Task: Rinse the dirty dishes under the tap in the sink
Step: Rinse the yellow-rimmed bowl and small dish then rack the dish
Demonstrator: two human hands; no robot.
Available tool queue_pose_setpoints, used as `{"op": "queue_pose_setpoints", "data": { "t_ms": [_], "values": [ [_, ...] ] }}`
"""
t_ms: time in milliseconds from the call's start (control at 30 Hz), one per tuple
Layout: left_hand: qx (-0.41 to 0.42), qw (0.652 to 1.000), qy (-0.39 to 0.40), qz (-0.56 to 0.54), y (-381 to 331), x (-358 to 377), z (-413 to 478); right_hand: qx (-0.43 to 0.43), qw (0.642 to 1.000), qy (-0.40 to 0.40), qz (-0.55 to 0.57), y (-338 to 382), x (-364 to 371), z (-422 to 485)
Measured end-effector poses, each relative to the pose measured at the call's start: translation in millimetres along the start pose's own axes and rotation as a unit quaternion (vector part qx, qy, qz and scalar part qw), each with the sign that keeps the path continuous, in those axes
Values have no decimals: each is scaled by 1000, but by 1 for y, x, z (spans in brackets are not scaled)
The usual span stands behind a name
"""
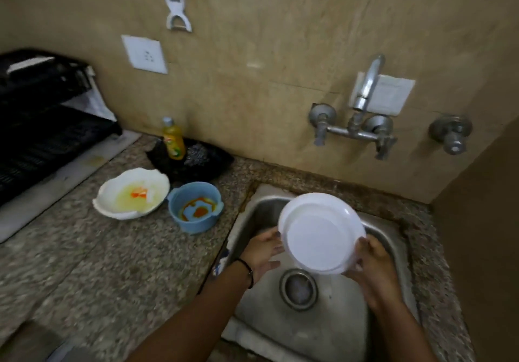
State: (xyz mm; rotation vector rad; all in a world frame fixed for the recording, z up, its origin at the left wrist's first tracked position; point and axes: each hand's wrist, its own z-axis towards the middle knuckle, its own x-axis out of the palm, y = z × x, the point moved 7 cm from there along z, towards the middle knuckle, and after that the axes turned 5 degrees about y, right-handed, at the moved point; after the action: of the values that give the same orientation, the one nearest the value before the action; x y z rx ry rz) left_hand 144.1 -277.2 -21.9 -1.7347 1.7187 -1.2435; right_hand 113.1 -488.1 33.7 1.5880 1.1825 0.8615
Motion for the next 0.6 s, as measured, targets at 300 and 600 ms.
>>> {"op": "queue_pose_setpoints", "data": {
  "t_ms": [300,600],
  "values": [
    [135,978,-7,-160,-126,-103,-7,-353,927,-18,-126,154,158,-30],
    [224,932,-123,-258,-200,-388,-62,-40,953,257,157,100,492,8]
  ]
}}
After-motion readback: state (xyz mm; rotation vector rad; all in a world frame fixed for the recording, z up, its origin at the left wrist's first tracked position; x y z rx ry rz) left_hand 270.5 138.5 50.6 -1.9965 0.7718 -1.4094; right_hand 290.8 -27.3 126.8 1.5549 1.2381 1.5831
